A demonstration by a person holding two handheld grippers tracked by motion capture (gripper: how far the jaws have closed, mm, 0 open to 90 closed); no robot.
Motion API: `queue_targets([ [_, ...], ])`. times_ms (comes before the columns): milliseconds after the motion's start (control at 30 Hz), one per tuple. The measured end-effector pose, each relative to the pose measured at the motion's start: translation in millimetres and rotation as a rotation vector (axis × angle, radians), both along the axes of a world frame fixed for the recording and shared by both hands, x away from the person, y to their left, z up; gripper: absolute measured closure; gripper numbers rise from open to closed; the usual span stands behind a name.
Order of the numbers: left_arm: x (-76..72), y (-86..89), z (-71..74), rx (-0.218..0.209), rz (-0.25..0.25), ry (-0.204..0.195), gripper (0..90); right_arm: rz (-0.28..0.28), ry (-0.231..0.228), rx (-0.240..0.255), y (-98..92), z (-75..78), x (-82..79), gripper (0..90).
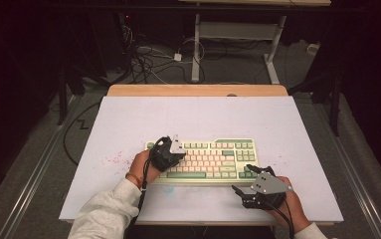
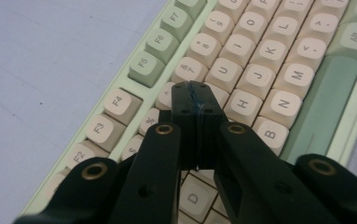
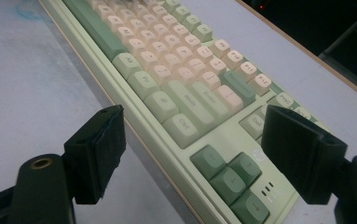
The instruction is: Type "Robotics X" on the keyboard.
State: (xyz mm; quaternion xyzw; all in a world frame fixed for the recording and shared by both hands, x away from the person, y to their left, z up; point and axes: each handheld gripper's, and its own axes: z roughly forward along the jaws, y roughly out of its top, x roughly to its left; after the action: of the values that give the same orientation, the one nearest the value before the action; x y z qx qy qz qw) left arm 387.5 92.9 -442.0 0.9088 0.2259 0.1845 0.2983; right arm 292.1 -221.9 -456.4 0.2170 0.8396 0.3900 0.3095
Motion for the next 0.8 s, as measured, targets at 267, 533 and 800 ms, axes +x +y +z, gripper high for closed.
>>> queue_targets([
  [267, -4.5, 4.9, 5.4, -0.023, 0.005, -0.037, 82.4, -0.002, 0.0, 0.001, 0.1, -0.5, 0.4, 22.7],
  [533, -10.0, 8.7, 10.5, -0.055, 0.004, -0.081, 79.4, -0.003, -0.001, -0.002, -0.4, -0.5, 0.9, 23.0],
  [800, -17.2, 12.2, 15.8, -0.089, -0.009, -0.128, 66.1, -0.01, 0.0, -0.003, -1.2, -0.5, 1.3, 23.4],
])
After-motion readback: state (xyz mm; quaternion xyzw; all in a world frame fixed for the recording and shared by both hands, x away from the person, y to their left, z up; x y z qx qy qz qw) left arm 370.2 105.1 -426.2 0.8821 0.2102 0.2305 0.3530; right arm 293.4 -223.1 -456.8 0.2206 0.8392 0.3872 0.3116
